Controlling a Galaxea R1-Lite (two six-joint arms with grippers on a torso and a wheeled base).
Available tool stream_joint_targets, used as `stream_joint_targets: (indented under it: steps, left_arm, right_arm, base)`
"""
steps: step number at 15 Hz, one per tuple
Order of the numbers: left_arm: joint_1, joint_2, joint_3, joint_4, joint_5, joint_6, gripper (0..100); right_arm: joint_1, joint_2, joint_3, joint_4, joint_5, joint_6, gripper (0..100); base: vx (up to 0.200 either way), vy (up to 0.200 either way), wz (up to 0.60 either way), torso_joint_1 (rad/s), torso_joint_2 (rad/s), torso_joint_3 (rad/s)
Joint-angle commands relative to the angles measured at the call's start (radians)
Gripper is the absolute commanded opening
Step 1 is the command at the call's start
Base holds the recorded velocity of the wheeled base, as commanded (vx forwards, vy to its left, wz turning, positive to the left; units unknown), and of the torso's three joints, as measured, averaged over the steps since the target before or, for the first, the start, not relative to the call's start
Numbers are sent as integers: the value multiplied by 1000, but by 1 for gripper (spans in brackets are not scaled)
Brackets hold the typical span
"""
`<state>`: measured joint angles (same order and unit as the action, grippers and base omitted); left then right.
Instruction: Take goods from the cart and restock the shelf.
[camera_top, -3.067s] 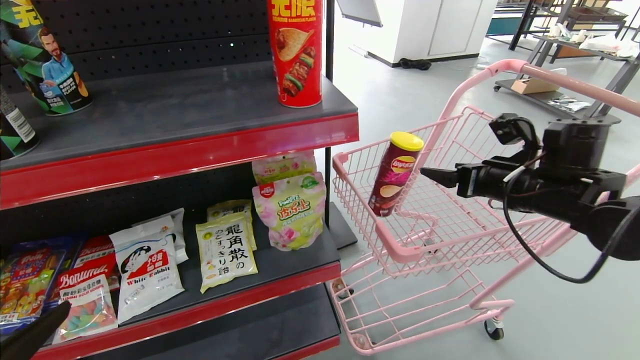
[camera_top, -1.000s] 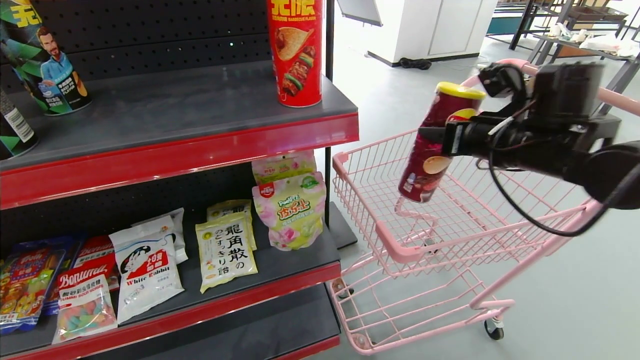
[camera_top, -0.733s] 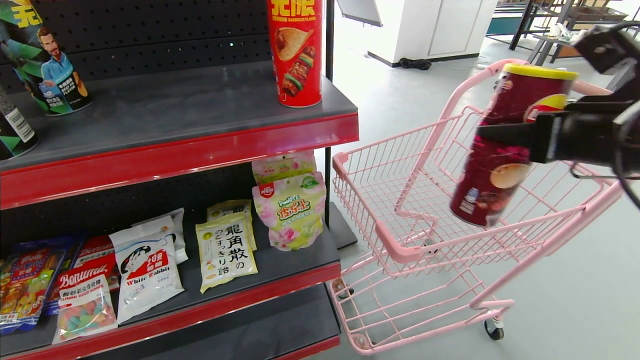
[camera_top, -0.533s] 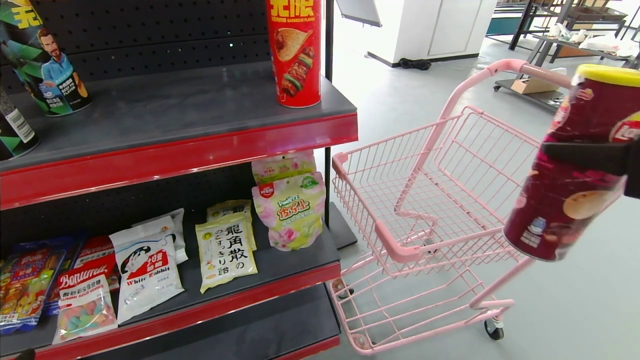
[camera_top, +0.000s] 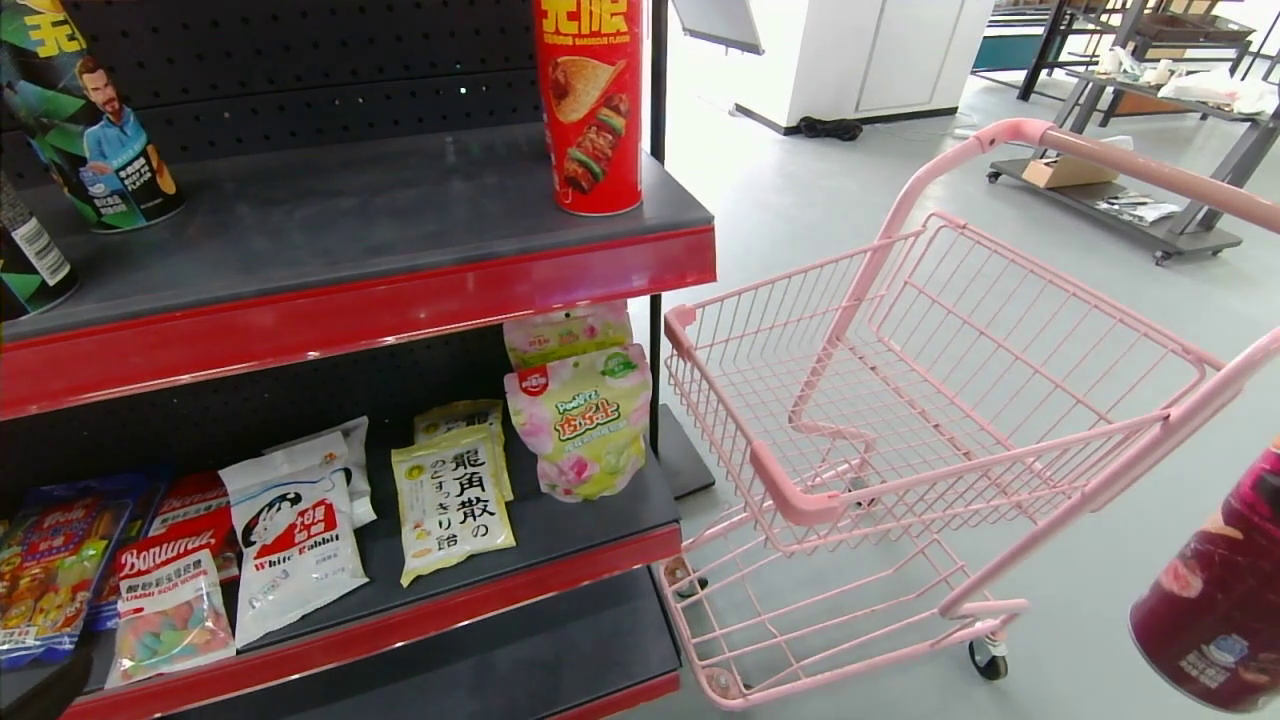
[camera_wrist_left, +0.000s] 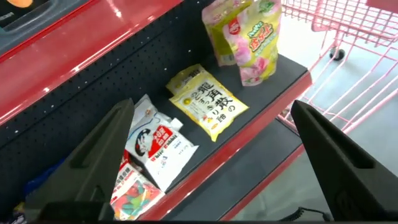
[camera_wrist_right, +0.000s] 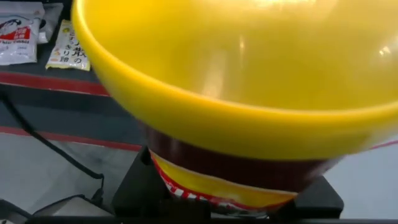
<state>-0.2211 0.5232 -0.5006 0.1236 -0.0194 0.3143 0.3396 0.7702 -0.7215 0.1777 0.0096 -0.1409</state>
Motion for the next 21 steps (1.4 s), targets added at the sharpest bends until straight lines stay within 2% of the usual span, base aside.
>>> stream_joint_targets:
  steps: [1,9,12,18,21]
  left_arm:
    - [0,9,1,1,10,0,100]
    - [-1,-35,25,2,13,0,100]
    - [-1,-35,25,2,13,2,100]
    - [-1,-55,45,2,13,2,100]
    - [-1,-69,51,2,13,2,100]
  right_arm:
    - [-11,-28,13,-1,-2,1,0]
    - [-30,-31,7,-1,-3,0,0]
    - [-50,-31,10,-1,-5,-2,0]
    - [-82,-26,13,-3,-20,-3,0]
    - [-82,-22,13,-3,-17,-3,0]
  base:
    - [-200,0,0,2,12,-2]
    - [-200,0,0,5,1,4]
    - [0,0,0,0,0,0]
    - [0,0,600,6,6,5]
    - [0,0,0,0,0,0]
